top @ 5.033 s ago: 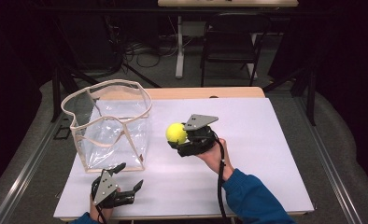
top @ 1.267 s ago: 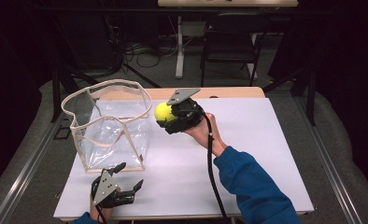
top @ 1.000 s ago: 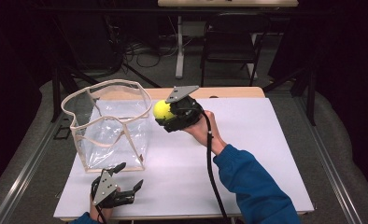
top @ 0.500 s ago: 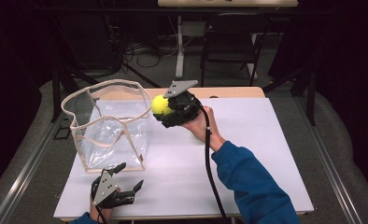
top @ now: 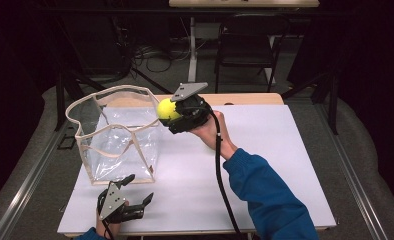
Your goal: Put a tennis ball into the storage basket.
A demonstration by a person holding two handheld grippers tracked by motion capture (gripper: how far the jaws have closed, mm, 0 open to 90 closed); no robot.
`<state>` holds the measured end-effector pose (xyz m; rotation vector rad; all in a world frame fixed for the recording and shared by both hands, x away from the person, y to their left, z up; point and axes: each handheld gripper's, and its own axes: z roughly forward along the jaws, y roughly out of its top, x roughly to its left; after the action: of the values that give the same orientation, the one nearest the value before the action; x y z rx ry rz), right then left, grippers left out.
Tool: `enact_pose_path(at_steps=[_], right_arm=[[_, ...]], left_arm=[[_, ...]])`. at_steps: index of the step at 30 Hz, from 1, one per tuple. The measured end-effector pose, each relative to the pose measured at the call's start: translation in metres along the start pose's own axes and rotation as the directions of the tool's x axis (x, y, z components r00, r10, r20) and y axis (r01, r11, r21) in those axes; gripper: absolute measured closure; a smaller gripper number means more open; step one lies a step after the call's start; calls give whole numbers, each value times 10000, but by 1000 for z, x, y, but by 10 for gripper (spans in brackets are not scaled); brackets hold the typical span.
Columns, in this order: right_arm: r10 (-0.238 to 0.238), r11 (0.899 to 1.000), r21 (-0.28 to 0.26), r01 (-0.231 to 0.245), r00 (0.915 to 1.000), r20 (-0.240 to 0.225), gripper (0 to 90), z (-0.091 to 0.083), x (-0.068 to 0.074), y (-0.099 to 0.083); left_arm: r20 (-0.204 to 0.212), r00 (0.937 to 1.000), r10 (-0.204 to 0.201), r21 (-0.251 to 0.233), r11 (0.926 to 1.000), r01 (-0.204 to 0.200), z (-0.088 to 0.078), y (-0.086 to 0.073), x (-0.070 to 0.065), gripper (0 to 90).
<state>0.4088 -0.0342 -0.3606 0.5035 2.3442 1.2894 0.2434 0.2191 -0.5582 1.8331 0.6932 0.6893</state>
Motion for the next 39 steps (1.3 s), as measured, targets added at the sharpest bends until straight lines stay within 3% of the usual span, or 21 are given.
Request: enact_pose_path(at_steps=[27, 39], right_arm=[[134, 9984, -552, -124, 9997, 180, 260, 3, -3, 16], [67, 9984, -570, -55, 9997, 216, 261, 12, -2, 21]], left_arm=[[-21, 10000, 19, -10, 10000, -19, -1, 0, 1, 159], [-37, 10000, -28, -17, 10000, 28, -1, 0, 1, 159]])
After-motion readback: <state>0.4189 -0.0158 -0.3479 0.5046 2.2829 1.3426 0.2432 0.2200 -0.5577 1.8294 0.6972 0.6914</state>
